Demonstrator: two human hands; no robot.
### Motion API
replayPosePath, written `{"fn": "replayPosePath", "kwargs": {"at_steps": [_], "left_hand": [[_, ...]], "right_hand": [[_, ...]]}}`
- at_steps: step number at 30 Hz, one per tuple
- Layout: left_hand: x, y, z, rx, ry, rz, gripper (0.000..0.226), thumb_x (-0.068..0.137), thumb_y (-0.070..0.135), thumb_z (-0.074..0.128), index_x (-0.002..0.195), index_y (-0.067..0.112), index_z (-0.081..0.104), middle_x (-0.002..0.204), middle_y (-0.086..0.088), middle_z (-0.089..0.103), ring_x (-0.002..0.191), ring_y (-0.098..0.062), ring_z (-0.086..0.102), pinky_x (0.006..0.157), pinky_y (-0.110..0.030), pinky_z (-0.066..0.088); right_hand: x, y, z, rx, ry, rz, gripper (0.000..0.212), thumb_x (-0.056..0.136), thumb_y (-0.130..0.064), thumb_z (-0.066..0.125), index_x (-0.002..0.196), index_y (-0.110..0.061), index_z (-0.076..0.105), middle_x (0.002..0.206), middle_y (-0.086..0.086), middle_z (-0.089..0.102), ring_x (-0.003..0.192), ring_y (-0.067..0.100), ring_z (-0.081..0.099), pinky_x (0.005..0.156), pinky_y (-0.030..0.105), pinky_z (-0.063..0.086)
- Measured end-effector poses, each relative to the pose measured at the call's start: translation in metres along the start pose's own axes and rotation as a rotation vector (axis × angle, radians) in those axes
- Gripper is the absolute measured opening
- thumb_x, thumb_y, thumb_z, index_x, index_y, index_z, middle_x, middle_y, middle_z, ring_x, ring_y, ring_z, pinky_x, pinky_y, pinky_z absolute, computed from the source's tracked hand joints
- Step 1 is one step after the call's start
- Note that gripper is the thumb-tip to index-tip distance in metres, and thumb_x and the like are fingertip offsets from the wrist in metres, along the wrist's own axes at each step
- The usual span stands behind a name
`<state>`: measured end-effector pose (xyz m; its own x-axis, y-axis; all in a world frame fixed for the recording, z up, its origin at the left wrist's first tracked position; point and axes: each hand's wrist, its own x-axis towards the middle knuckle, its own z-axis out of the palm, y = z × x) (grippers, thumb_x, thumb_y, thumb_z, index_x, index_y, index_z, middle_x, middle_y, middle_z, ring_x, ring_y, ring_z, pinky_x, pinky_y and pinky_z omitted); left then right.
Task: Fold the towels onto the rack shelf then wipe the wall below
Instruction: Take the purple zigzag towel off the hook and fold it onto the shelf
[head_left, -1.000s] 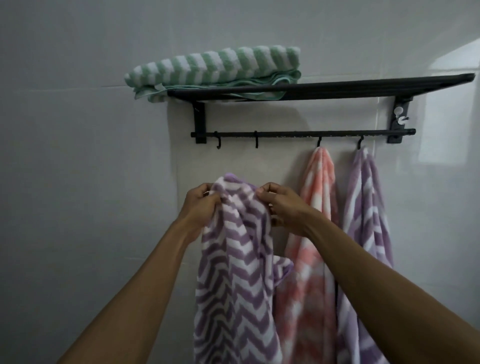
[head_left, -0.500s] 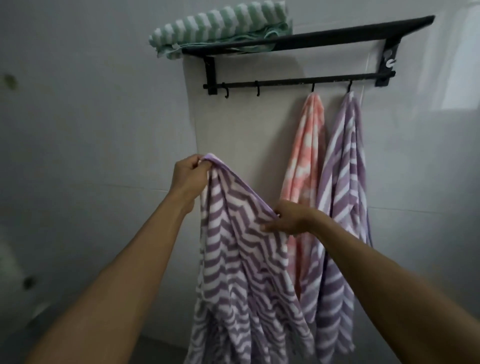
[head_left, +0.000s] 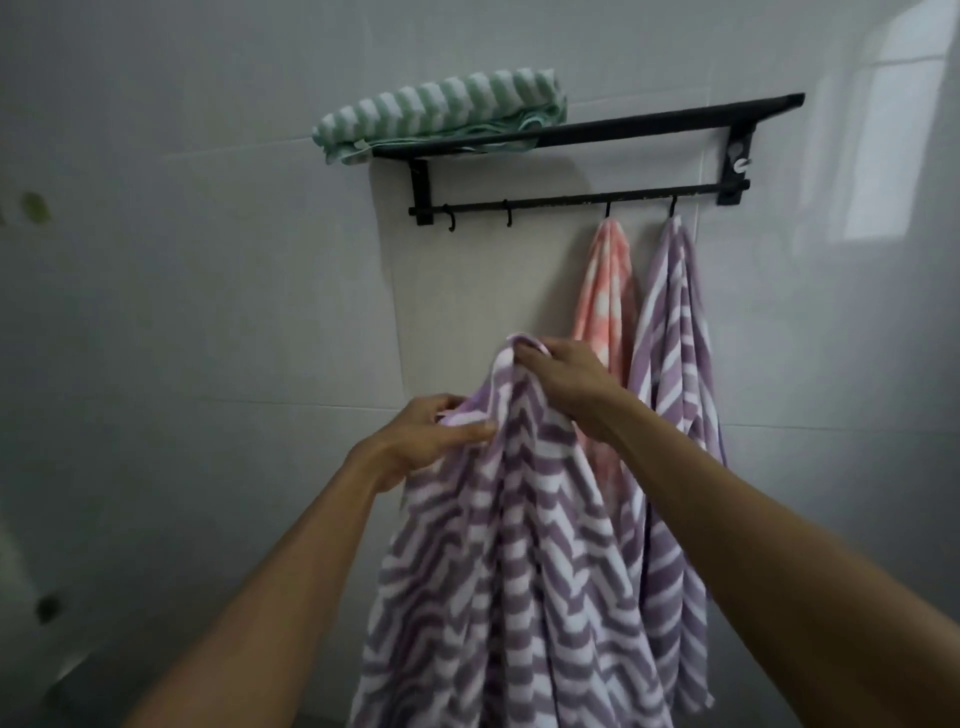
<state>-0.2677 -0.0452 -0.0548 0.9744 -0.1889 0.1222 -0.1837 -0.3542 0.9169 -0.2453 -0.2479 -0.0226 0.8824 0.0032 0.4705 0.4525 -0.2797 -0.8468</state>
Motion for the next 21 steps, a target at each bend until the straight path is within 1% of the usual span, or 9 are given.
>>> {"fn": "replayPosePath", "kwargs": {"at_steps": [2, 4, 6, 9, 11, 14, 16, 18, 21], "left_hand": [[0.004, -0.001, 0.004, -0.059, -0.179, -0.056, 0.069, 0.058, 0.048, 0.091, 0.118, 0.024, 0.069, 0.111, 0.001, 0.076, 0.103, -0.022, 0.072, 0.093, -0.042, 0.057], [0.008, -0.005, 0.007, -0.125, -0.225, -0.047, 0.061, 0.064, 0.036, 0.092, 0.118, 0.022, 0.068, 0.112, 0.0, 0.076, 0.104, -0.021, 0.072, 0.094, -0.04, 0.056], [0.017, -0.007, 0.007, -0.203, -0.131, -0.012, 0.044, 0.074, 0.026, 0.087, 0.114, 0.017, 0.07, 0.11, -0.005, 0.076, 0.103, -0.025, 0.072, 0.094, -0.041, 0.056], [0.03, -0.004, -0.001, -0.303, 0.045, 0.032, 0.012, 0.088, 0.012, 0.072, 0.1, 0.01, 0.074, 0.099, -0.01, 0.078, 0.093, -0.026, 0.073, 0.082, -0.036, 0.058], [0.037, -0.001, -0.012, -0.382, 0.113, 0.067, 0.007, 0.09, 0.011, 0.07, 0.096, 0.01, 0.074, 0.094, -0.01, 0.078, 0.088, -0.026, 0.074, 0.078, -0.034, 0.06], [0.047, -0.001, -0.027, -0.436, 0.132, 0.102, 0.007, 0.091, 0.01, 0.07, 0.095, 0.01, 0.075, 0.097, -0.013, 0.077, 0.089, -0.028, 0.074, 0.084, -0.038, 0.06], [0.052, -0.001, -0.032, -0.459, 0.133, 0.107, 0.006, 0.09, 0.01, 0.071, 0.092, 0.011, 0.076, 0.096, -0.012, 0.077, 0.091, -0.028, 0.074, 0.085, -0.04, 0.059], [0.057, -0.004, -0.033, -0.432, 0.107, 0.102, 0.004, 0.089, 0.012, 0.072, 0.09, 0.011, 0.077, 0.095, -0.012, 0.078, 0.094, -0.03, 0.074, 0.087, -0.042, 0.059], [0.063, -0.013, -0.032, -0.347, 0.007, 0.086, 0.009, 0.089, 0.015, 0.073, 0.093, 0.009, 0.078, 0.096, -0.013, 0.078, 0.094, -0.031, 0.074, 0.093, -0.048, 0.057]], "right_hand": [[0.007, -0.017, 0.013, -0.031, -0.067, -0.071, 0.028, 0.098, -0.029, 0.064, 0.083, -0.006, 0.072, 0.074, 0.003, 0.058, 0.069, 0.012, 0.05, 0.061, 0.027, 0.041], [0.01, -0.03, 0.024, -0.079, -0.123, -0.094, 0.026, 0.098, -0.028, 0.065, 0.079, -0.011, 0.069, 0.067, -0.001, 0.055, 0.061, 0.009, 0.047, 0.055, 0.024, 0.038], [0.014, -0.036, 0.033, -0.056, -0.133, -0.085, 0.024, 0.095, -0.03, 0.069, 0.08, -0.012, 0.071, 0.059, -0.008, 0.054, 0.053, 0.003, 0.046, 0.05, 0.019, 0.037], [0.017, -0.032, 0.03, -0.039, -0.146, -0.019, 0.034, 0.083, -0.044, 0.08, 0.088, -0.011, 0.075, 0.071, -0.004, 0.063, 0.062, 0.007, 0.055, 0.055, 0.022, 0.042], [0.015, -0.022, 0.017, -0.094, -0.234, 0.11, 0.041, 0.075, -0.048, 0.085, 0.097, -0.015, 0.074, 0.084, -0.002, 0.068, 0.074, 0.012, 0.062, 0.061, 0.026, 0.047], [0.009, 0.007, 0.004, -0.096, -0.418, 0.397, 0.038, 0.082, -0.032, 0.082, 0.118, -0.026, 0.07, 0.108, -0.001, 0.069, 0.097, 0.018, 0.06, 0.077, 0.04, 0.053], [0.001, 0.026, 0.009, -0.079, -0.51, 0.554, 0.049, 0.085, -0.02, 0.079, 0.128, -0.035, 0.062, 0.111, 0.007, 0.067, 0.09, 0.019, 0.058, 0.072, 0.038, 0.053], [-0.007, 0.04, 0.022, -0.078, -0.589, 0.617, 0.057, 0.084, -0.021, 0.081, 0.131, -0.04, 0.056, 0.099, 0.01, 0.064, 0.072, 0.016, 0.058, 0.064, 0.035, 0.051], [-0.012, 0.049, 0.044, -0.122, -0.509, 0.571, 0.024, 0.091, -0.03, 0.074, 0.113, -0.027, 0.066, 0.083, 0.006, 0.062, 0.06, 0.013, 0.057, 0.059, 0.032, 0.053]]}}
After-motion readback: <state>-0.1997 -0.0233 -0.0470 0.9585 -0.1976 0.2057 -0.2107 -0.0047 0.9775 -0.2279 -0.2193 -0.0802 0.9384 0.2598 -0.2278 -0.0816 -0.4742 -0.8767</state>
